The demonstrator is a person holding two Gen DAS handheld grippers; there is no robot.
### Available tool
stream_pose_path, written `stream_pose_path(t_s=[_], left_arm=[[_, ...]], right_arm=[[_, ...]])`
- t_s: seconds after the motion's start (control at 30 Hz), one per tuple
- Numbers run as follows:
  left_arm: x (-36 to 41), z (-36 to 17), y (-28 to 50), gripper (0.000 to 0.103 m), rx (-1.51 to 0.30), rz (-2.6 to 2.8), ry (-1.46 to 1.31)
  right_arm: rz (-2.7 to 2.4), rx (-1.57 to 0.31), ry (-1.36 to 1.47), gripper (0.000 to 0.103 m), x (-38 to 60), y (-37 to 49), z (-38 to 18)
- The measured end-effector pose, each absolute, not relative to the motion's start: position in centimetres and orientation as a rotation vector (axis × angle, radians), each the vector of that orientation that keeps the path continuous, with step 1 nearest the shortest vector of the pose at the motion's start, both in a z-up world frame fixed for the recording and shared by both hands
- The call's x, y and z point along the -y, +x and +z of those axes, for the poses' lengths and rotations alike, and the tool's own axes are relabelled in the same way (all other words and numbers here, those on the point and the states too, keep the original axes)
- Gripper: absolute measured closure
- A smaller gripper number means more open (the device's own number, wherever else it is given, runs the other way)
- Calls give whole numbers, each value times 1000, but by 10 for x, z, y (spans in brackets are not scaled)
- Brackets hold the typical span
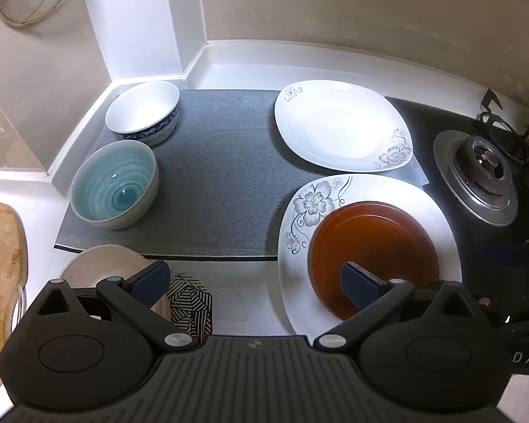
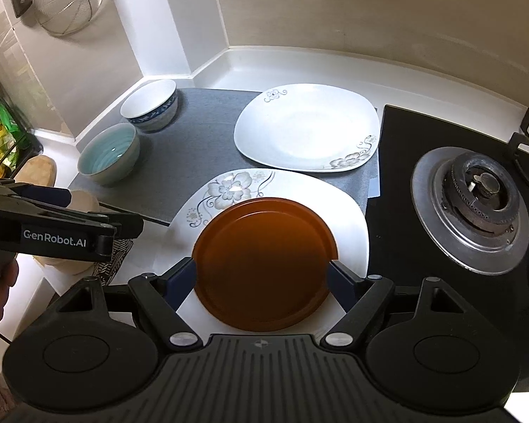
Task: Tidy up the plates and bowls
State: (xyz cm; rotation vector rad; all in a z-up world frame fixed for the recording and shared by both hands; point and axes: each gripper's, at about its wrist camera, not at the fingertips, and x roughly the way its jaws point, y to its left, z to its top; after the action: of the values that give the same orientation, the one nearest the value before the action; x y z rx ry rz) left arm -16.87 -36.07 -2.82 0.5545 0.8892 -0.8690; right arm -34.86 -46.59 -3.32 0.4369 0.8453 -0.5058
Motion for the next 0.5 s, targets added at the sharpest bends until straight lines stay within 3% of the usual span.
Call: stream_pose_path(t_s=[0.5], left_arm=[[441,-46,-139,0,-964,-817,512]], right_arm=[[-578,-772,396,20,560,-329,-33]])
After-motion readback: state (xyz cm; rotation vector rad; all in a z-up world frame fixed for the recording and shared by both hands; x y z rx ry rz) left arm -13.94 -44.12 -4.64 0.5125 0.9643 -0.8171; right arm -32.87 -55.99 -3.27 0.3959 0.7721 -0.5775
